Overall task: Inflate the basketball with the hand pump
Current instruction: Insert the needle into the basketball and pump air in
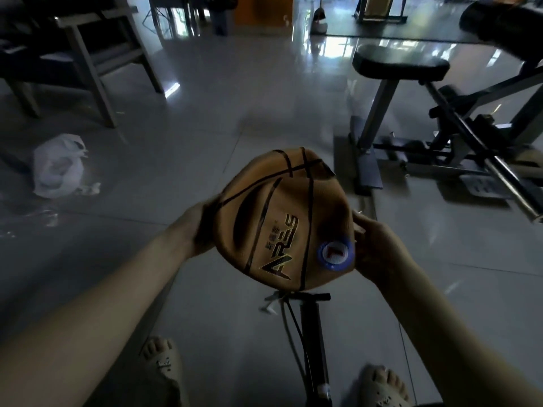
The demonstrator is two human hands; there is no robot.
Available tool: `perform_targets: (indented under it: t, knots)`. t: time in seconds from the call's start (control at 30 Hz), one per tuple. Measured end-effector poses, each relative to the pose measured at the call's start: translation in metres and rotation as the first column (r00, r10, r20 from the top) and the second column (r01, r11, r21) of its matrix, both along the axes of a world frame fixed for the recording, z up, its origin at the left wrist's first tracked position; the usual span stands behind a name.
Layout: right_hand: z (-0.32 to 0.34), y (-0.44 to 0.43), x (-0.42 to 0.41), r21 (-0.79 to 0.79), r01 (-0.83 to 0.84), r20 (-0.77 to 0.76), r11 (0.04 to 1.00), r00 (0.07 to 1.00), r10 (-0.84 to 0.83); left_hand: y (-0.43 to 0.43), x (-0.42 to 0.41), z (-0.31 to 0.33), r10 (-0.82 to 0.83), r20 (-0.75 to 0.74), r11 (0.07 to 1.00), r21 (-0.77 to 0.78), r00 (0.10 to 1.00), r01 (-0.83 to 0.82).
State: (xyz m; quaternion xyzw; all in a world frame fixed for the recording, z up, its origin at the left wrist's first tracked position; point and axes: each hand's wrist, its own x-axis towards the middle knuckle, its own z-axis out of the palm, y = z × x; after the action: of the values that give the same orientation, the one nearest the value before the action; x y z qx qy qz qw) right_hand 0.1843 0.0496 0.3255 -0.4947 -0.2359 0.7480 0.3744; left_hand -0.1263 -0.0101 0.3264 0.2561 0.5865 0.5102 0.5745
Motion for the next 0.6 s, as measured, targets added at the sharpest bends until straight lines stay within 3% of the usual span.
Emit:
perform_targets:
  t: [0.13, 0.27, 0.33, 0.5, 0.6]
  knots:
    - [0.007, 0.000, 0.002, 0.150, 0.092, 0.011, 0.984, 0.995, -0.094, 0.001, 0.016, -0.016, -0.130, -0.132, 0.986, -0.119, 0.983, 0.114]
    - [0.015, -0.008, -0.002, 0.181, 0.076, 0.036, 0.980, 0.996, -0.084, 0.001, 0.034, -0.025, -0.095, 0.074, 0.995, -0.025, 0.993, 0.097]
    - [0.020, -0.009, 0.000, 0.226, 0.025, 0.038, 0.974, 0.999, -0.035, 0.001, 0.039, -0.028, -0.158, -0.047, 0.987, 0.017, 0.986, 0.159]
    - [0.035, -0.016, 0.004, 0.397, -0.294, 0.156, 0.870, 0.955, 0.252, 0.001, 0.032, -0.058, -0.160, -0.400, 0.977, -0.194, 0.902, 0.087]
    - [0.034, -0.023, -0.002, 0.438, -0.330, 0.260, 0.836, 0.937, 0.233, 0.004, 0.034, -0.059, -0.160, -0.460, 0.965, -0.259, 0.873, 0.040]
